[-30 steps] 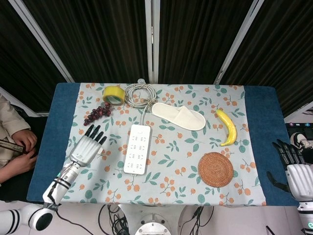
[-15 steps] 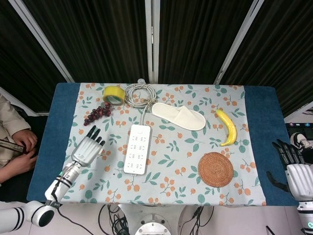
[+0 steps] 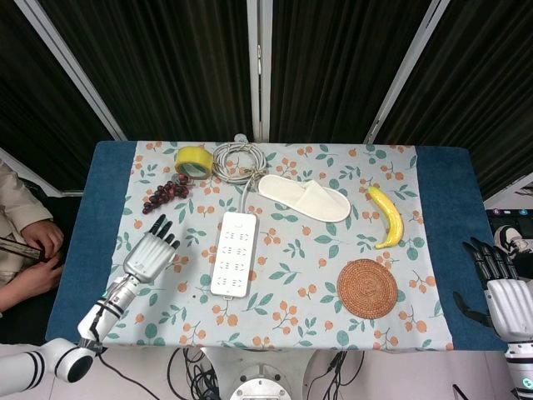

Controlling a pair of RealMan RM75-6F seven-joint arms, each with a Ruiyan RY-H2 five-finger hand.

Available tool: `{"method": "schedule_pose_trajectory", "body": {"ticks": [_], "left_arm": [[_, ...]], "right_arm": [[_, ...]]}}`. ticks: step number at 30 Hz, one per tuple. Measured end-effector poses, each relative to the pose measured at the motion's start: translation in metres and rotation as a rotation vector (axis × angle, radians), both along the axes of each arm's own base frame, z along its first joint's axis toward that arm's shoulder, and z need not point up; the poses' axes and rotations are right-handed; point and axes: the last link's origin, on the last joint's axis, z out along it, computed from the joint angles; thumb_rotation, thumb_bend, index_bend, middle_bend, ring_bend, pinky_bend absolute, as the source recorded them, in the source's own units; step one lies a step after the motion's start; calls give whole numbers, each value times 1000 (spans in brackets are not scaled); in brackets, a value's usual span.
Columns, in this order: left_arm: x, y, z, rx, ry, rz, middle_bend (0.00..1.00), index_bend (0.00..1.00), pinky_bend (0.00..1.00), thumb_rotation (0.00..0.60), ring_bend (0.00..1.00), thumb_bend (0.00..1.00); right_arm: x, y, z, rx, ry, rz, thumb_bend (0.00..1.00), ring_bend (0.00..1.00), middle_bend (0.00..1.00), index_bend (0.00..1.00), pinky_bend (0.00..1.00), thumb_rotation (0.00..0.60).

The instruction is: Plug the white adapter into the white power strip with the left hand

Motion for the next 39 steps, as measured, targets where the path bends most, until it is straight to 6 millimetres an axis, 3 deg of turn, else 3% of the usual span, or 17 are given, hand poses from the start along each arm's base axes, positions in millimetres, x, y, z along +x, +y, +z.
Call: {"method": "schedule_pose_trajectory", "body": {"ticks": [5, 10, 18, 23, 28, 39], "left_arm": [[-2, 2, -1, -1, -7, 1, 425, 457, 83, 600, 171, 340], [0, 5, 1, 9, -56, -24, 629, 620, 219, 600, 408, 506], [5, 19, 19, 12, -339, -15, 676, 648, 237, 600, 439, 504], [30, 22, 30, -39, -510, 19, 678, 648, 231, 600, 438, 500], [68, 26, 27, -109, -609, 55, 679, 648, 225, 600, 438, 510], [109, 33, -12, -188, -562, 109, 675, 642, 203, 600, 439, 510]], "right_arm": [[1, 0, 0, 0, 1, 0, 245, 0, 7, 0, 0, 600], [1, 0, 0, -3, 0, 2, 235, 0, 7, 0, 0, 600], [1, -2, 2, -8, -1, 7, 234, 0, 7, 0, 0, 600], [2, -5, 2, -5, 0, 16, 235, 0, 8, 0, 0, 600], [0, -4, 4, -9, 0, 11, 234, 0, 7, 0, 0, 600], [-6, 1, 9, -21, 1, -11, 235, 0, 8, 0, 0, 600]]}}
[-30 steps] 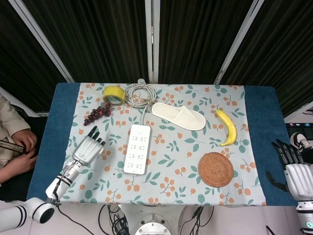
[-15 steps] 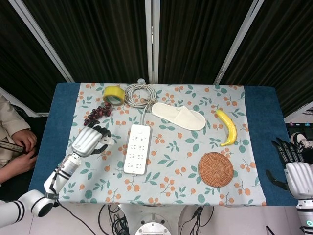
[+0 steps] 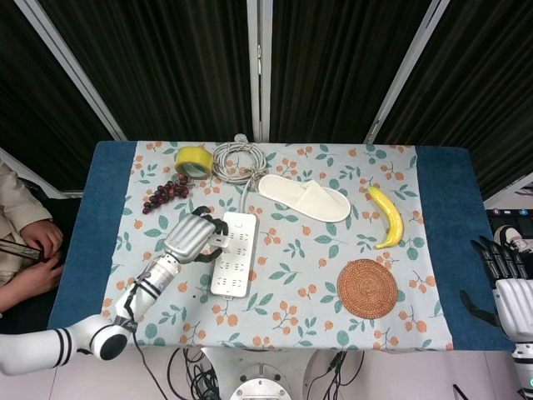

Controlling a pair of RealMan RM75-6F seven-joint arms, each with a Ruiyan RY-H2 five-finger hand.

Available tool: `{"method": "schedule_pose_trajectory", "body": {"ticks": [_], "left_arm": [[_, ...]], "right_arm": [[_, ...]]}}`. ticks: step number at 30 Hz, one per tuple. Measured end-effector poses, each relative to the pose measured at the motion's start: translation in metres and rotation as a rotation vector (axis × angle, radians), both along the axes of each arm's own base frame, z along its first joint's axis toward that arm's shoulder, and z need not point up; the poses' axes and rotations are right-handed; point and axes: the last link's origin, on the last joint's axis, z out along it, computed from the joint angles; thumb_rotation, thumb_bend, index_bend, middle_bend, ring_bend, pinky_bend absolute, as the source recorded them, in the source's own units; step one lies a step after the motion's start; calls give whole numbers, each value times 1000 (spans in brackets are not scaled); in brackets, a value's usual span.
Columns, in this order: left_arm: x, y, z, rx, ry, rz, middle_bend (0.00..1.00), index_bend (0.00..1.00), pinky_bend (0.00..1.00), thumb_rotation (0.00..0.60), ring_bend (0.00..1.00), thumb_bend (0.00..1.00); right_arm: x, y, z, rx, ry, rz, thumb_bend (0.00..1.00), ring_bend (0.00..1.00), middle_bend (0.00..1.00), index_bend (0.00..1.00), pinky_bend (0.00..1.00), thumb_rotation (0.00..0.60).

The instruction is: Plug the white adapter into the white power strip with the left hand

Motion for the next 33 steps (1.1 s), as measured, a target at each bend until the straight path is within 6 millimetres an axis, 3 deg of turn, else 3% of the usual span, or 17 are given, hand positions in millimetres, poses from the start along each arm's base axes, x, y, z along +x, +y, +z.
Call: {"method": "schedule_pose_trajectory", "body": {"ticks": [8, 33], "left_arm": [[15, 4, -21, -27, -7, 27, 675, 641, 203, 600, 439, 510], [5, 3, -33, -4, 22, 32, 672, 639, 202, 600, 438, 510]], "right_arm": [[0, -1, 0, 3, 0, 2, 235, 0, 7, 0, 0, 600], [0, -2, -1, 4, 3, -4, 234, 0, 7, 0, 0, 600]]}}
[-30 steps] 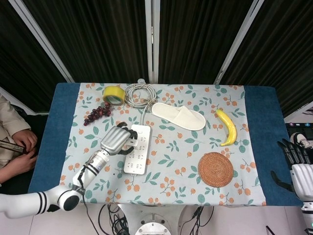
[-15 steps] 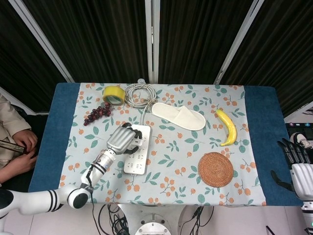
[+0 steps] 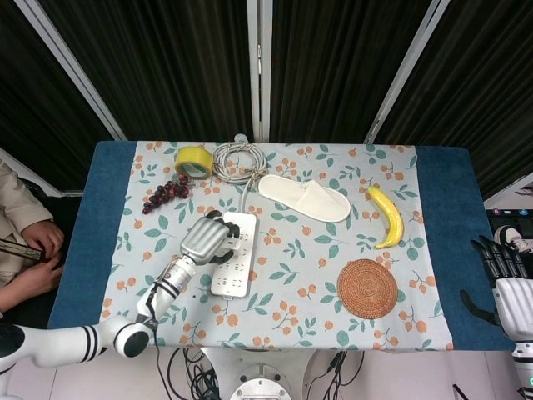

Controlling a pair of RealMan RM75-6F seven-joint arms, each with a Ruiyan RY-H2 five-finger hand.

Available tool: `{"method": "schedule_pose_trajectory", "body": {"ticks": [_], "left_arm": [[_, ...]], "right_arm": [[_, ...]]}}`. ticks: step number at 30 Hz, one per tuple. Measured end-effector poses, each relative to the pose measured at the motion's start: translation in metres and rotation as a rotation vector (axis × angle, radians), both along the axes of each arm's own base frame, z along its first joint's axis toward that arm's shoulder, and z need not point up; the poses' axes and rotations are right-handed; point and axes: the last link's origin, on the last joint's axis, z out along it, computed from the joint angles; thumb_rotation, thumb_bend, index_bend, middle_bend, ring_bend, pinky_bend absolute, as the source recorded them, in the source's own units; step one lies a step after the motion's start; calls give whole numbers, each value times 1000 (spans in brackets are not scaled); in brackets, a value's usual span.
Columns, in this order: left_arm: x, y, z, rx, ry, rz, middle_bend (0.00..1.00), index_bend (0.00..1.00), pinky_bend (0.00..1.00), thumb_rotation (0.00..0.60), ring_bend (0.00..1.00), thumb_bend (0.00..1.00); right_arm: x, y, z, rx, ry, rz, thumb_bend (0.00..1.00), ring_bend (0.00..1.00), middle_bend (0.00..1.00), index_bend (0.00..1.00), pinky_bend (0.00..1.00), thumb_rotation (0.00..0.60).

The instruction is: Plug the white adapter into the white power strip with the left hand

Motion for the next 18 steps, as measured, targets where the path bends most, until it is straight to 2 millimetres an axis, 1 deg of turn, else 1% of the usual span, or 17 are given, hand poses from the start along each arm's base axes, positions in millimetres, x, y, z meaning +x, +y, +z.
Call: {"method": "schedule_pose_trajectory", "body": {"ticks": [18], "left_arm": [[-4, -1, -6, -16, 1, 10, 672, 637, 202, 600, 439, 510]], "right_arm": [[0, 1, 0, -3, -1, 0, 235, 0, 7, 0, 0, 600]]}}
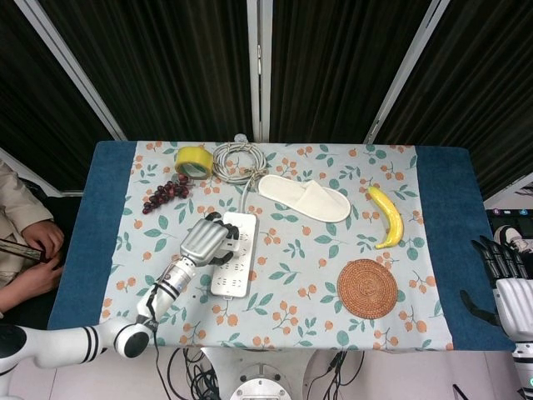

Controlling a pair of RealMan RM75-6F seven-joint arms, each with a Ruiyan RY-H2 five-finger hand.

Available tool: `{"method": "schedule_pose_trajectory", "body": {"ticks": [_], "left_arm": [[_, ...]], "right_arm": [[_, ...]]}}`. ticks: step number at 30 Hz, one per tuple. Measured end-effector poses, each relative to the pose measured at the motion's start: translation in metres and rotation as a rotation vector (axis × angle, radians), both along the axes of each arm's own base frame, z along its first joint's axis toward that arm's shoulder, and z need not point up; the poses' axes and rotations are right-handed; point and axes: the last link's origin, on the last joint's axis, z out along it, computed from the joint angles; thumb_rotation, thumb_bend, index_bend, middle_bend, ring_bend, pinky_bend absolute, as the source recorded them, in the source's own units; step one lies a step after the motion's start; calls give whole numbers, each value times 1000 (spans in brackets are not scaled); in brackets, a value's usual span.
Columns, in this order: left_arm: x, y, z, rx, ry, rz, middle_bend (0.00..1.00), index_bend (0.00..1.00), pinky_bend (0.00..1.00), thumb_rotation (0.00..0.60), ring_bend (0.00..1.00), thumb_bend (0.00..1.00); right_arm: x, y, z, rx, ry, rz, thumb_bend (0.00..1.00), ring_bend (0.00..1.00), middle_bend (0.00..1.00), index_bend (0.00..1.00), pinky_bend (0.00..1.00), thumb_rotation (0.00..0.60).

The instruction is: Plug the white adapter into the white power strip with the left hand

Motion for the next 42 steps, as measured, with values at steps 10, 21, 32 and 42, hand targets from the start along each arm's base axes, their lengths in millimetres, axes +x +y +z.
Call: {"method": "schedule_pose_trajectory", "body": {"ticks": [10, 21, 32, 42], "left_arm": [[-4, 1, -4, -8, 5, 10, 677, 642, 204, 600, 450, 510], [-10, 1, -8, -17, -11, 32, 702, 667, 207, 600, 476, 510], [-17, 1, -12, -25, -30, 48, 720, 688, 209, 600, 497, 510], [-22, 4, -17, -35, -38, 66, 724, 692, 209, 600, 506, 510]], "right_arm": [[0, 0, 0, -1, 0, 2, 234, 0, 7, 0, 0, 600], [1, 0, 1, -7, 0, 4, 235, 0, 7, 0, 0, 600], [1, 0, 0, -8, 2, 5, 235, 0, 8, 0, 0, 600], [2, 0, 0, -8, 2, 3, 234, 0, 7, 0, 0, 600]]}}
